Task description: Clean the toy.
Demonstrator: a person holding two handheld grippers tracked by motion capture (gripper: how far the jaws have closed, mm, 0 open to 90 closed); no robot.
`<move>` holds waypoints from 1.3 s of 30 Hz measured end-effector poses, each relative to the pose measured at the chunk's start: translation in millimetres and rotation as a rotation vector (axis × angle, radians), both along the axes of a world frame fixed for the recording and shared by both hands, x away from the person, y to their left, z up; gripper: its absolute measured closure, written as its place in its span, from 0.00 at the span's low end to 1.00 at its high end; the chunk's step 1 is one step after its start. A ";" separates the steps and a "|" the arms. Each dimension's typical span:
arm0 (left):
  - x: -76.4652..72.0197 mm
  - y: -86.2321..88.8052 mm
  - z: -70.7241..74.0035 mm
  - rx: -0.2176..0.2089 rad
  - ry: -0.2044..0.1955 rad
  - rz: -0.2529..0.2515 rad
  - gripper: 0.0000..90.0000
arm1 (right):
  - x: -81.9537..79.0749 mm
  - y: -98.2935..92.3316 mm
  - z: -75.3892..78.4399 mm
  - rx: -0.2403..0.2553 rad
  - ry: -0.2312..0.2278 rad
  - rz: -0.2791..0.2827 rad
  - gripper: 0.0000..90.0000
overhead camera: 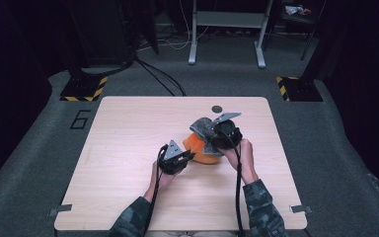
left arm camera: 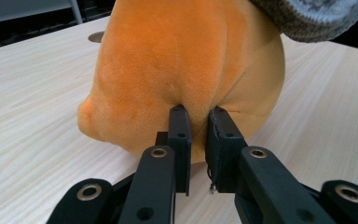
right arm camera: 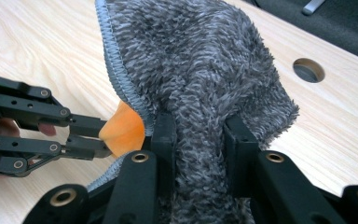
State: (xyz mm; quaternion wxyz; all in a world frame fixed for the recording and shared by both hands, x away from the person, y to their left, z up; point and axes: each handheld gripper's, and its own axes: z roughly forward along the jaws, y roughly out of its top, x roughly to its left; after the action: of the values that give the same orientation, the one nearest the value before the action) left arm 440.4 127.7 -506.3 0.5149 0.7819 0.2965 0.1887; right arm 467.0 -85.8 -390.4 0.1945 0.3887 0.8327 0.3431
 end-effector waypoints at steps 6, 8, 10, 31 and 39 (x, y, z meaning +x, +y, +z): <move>3.4 1.4 -3.4 0.025 0.011 0.013 0.90 | 7.7 5.2 -14.9 -0.039 0.010 -0.006 0.77; 3.5 1.1 -3.7 0.026 0.016 0.013 0.90 | 7.1 0.3 -16.3 -0.030 0.020 -0.016 0.77; 3.6 1.0 -4.4 0.021 0.015 0.021 0.90 | 6.3 -4.4 -18.1 -0.030 0.030 -0.026 0.77; 4.1 2.1 -6.2 0.007 0.022 0.015 0.89 | 8.0 -46.0 -48.4 -0.057 0.129 -0.136 0.77; 4.9 3.3 -6.5 0.014 0.009 0.009 0.89 | 16.5 -53.3 -63.5 -0.068 0.184 -0.171 0.77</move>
State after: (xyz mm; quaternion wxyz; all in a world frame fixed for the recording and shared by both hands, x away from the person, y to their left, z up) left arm 445.3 131.0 -512.9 0.5071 0.7850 0.3012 0.1894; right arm 483.5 -139.1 -453.9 0.1589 0.4811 0.8220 0.2600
